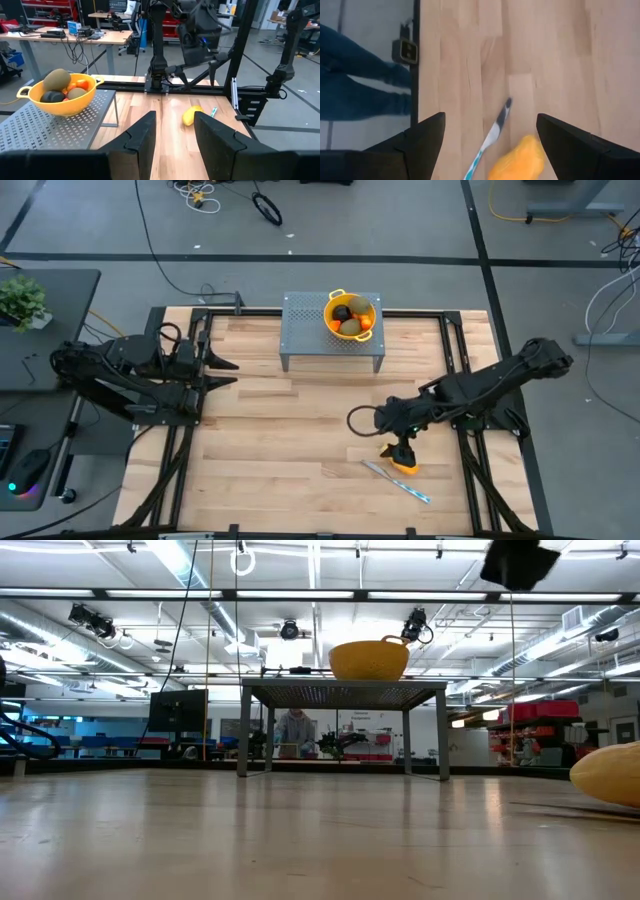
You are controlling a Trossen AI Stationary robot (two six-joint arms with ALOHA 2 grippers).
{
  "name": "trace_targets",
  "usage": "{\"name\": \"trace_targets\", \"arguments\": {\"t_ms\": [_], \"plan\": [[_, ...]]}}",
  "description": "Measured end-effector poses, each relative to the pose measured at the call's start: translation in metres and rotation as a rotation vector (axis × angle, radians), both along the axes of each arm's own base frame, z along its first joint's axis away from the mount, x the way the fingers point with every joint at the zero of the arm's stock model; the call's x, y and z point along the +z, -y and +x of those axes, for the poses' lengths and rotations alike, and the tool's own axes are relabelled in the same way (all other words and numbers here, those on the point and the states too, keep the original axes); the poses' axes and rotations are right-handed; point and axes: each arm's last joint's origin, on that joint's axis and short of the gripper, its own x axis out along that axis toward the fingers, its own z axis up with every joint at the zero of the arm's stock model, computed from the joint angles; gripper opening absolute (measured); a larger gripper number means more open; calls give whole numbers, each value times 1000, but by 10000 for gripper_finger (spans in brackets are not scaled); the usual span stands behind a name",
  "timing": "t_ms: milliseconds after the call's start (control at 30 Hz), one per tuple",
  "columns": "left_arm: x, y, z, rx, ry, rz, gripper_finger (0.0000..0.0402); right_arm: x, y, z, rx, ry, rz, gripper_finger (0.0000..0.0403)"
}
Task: Pick & Place Fruit
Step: Put the mango into the yellow strainer bowl on the shelf
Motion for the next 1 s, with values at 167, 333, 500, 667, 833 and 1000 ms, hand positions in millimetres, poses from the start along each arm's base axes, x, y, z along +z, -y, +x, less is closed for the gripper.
{"name": "trace_targets", "arguments": {"t_ms": [167,333,500,667,833,1000], "plan": [[0,0,0,0,-1,0,141,-14,-9,-3,6,-124,-25,323],[0,0,0,2,-1,-14,141,-22,-22,-7,-13,-206,-29,323],[0,0,0,2,-2,-15,141,-29,-37,-11,-83,-263,-25,323],[0,0,0,2,-3,-15,141,-42,-50,-15,-119,-320,-2,323],[0,0,0,2,-5,-14,141,-63,-52,-23,-191,-401,32,326],[0,0,0,0,-5,-3,141,-77,-51,-27,-222,-448,54,344]]}}
